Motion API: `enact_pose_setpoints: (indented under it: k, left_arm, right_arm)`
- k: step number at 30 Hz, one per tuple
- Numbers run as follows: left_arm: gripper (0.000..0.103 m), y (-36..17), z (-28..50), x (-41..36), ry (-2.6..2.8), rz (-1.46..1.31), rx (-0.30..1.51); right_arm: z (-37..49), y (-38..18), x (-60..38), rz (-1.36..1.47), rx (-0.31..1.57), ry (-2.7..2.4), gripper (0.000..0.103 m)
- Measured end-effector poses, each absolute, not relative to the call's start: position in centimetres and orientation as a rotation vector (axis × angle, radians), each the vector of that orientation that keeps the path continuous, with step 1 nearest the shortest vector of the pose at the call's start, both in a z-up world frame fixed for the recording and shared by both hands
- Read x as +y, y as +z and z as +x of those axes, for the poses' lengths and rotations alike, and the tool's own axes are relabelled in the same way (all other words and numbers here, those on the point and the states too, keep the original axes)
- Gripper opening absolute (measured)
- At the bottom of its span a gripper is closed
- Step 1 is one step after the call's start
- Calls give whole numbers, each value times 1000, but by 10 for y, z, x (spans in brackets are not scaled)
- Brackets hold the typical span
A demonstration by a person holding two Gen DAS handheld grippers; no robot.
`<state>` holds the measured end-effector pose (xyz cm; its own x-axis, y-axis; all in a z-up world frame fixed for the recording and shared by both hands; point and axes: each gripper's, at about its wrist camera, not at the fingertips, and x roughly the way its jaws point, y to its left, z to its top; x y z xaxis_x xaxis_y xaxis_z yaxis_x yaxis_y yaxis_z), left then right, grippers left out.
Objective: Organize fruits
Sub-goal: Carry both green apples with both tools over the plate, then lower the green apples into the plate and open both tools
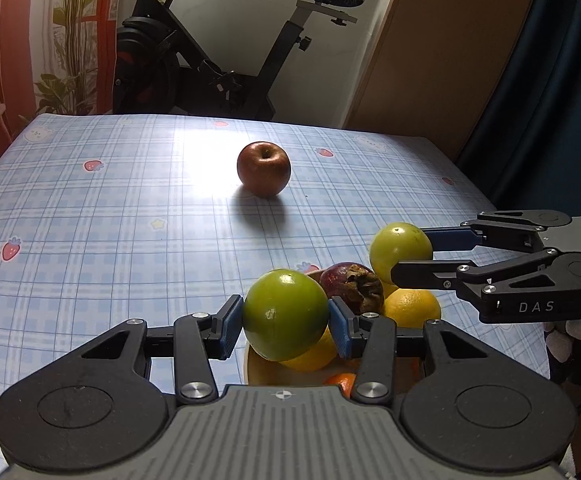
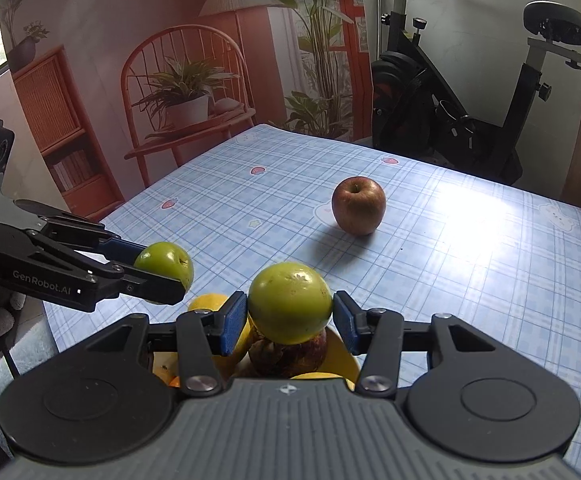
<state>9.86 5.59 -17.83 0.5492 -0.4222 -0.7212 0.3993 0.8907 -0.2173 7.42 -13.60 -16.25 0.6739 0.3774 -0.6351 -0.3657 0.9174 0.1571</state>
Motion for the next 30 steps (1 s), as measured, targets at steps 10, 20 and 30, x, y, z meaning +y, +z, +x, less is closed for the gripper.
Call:
enact_pose_setpoints:
  k: [10, 20, 30]
  left_arm:
    - [49, -199, 80, 55, -500, -24, 917]
    - [49, -212, 82, 51, -496, 9, 944]
    - [49, -205, 84, 55, -488, -27, 922]
  right_arm:
    - [40, -169, -130, 6, 756, 427, 50]
    - [30, -181, -127, 8, 789, 421, 50]
    - [29, -181, -126, 14, 790, 417, 51]
